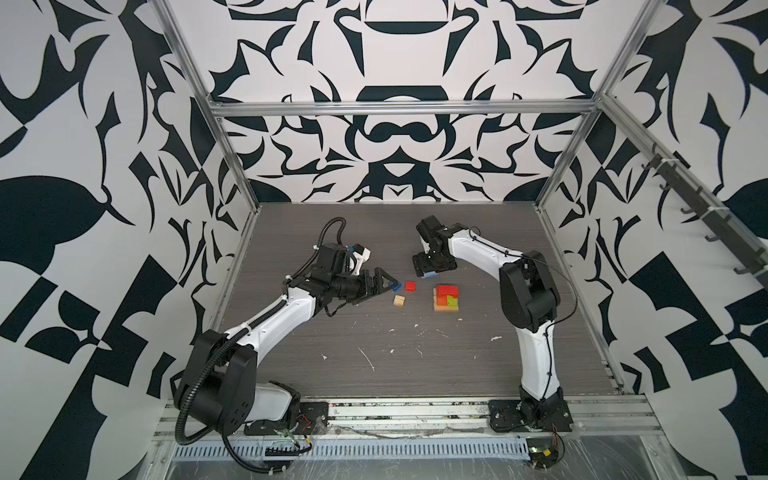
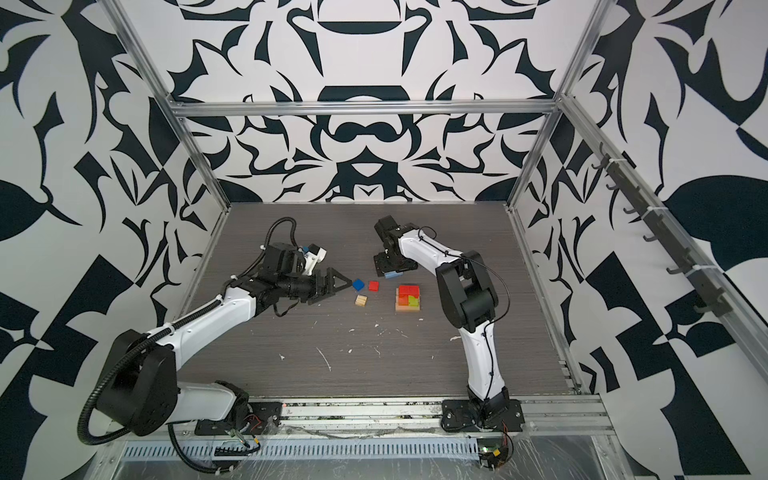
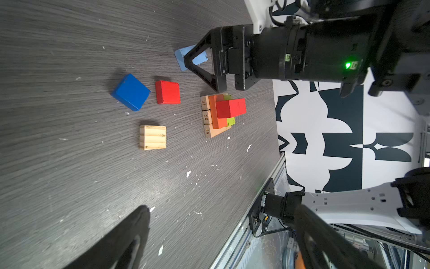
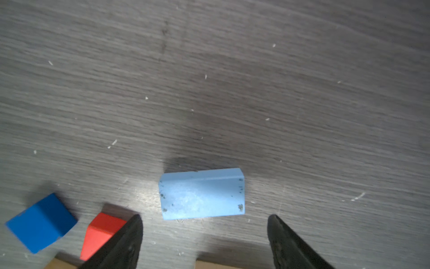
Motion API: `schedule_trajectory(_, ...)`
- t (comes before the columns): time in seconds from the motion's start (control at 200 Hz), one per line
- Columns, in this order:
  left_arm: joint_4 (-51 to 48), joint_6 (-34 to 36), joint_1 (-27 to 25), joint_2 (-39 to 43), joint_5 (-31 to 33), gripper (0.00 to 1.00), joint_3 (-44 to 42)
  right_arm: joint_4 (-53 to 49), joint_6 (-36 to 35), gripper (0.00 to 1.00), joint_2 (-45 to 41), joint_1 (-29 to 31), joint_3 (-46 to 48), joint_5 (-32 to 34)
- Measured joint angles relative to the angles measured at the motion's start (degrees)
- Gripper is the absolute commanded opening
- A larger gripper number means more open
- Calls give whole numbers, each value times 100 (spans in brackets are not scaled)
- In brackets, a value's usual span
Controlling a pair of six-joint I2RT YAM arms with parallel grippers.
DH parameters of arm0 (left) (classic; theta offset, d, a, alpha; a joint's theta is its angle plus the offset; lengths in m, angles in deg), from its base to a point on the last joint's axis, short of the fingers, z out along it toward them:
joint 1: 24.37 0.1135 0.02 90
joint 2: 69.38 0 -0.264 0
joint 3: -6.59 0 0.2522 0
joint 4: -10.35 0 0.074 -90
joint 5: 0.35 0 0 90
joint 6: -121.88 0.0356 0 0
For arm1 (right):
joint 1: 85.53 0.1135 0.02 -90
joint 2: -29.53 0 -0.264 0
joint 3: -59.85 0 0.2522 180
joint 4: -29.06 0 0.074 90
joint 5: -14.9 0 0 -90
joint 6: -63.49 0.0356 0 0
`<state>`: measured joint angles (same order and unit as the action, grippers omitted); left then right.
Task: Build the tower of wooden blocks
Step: 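Move the right gripper to the light blue block and close on it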
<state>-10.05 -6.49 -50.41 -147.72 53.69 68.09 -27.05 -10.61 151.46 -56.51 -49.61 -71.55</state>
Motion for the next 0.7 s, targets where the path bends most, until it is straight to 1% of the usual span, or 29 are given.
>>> schedule_trajectory(0.265, -2, -2, -2, -2, -2, 100, 0, 13, 4, 79, 267, 0, -94, -35)
schedule_trajectory(0.7, -2, -2, -2, -2, -2, 99, 0, 24, 24, 72, 306, -4, -120, -31)
